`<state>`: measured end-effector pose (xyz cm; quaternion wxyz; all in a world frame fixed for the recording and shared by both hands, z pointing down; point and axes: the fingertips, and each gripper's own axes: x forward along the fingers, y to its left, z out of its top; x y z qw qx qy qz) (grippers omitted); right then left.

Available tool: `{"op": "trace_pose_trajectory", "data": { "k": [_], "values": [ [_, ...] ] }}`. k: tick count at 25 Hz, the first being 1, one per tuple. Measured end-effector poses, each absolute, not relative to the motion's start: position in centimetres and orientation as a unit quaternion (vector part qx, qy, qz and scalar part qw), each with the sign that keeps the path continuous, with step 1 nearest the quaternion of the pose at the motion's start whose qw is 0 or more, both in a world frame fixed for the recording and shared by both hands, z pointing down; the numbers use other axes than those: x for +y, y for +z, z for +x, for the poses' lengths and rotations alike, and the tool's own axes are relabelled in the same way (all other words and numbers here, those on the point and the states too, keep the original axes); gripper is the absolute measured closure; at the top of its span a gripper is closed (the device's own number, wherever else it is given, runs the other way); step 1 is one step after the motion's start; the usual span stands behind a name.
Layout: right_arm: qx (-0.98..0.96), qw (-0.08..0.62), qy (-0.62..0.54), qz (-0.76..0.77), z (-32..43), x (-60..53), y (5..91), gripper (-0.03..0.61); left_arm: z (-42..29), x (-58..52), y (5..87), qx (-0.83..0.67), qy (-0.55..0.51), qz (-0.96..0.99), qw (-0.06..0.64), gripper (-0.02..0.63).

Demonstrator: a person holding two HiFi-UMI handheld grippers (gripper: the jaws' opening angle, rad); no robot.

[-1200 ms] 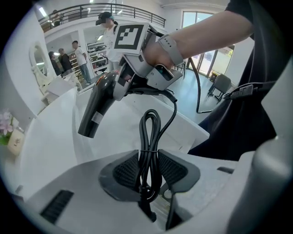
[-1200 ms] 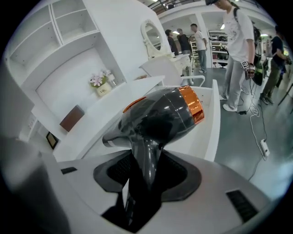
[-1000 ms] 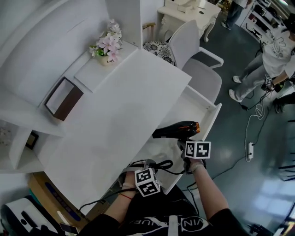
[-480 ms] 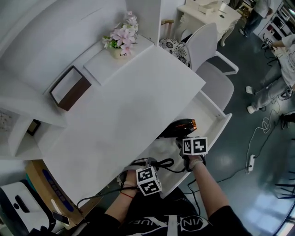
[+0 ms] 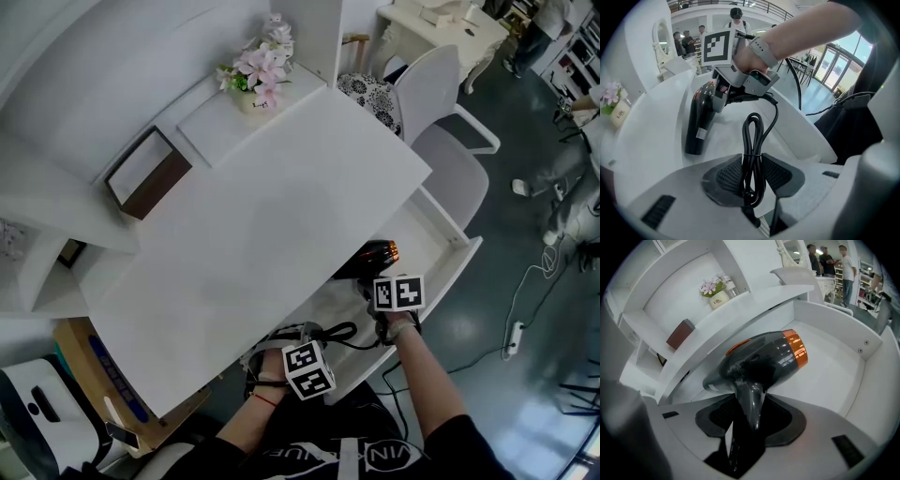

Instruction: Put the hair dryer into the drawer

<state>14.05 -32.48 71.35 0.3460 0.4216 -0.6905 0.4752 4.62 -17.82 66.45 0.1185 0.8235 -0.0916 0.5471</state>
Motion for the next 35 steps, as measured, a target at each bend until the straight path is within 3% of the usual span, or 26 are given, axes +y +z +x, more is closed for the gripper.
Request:
{"op": "trace_pose_trajectory", "data": {
  "k": [9, 25, 27, 29, 30, 35],
  "values": [
    [-0.712, 0.344, 0.468, 0.395, 14.0, -33.4, 72.6, 0.399, 5.6, -18.7, 67.4, -0.095, 0.553, 0.820, 0.111, 0.476],
    [-0.722, 0.427, 0.386, 0.385, 14.3, -33.1, 74.4, 0.396, 6.6, -18.8, 70.3, -0.083, 0.586, 0.802, 0.076, 0.479],
    [-0.721, 0.433, 0.382, 0.384, 14.3, -33.0, 74.7, 0.396, 6.8, -18.9, 70.3, -0.082, 0.583, 0.805, 0.072, 0.491],
    [-0.720, 0.438, 0.379, 0.382, 14.4, -32.9, 74.9, 0.396, 7.0, -19.5, 70.1, -0.097, 0.574, 0.811, 0.066, 0.576],
    [-0.720, 0.439, 0.378, 0.382, 14.4, -32.9, 75.0, 0.394, 7.1, -19.8, 70.0, -0.104, 0.571, 0.812, 0.064, 0.589],
    [-0.724, 0.442, 0.372, 0.377, 14.4, -32.8, 74.9, 0.390, 7.0, -20.7, 69.7, -0.103, 0.572, 0.812, 0.055, 0.589]
  ]
}}
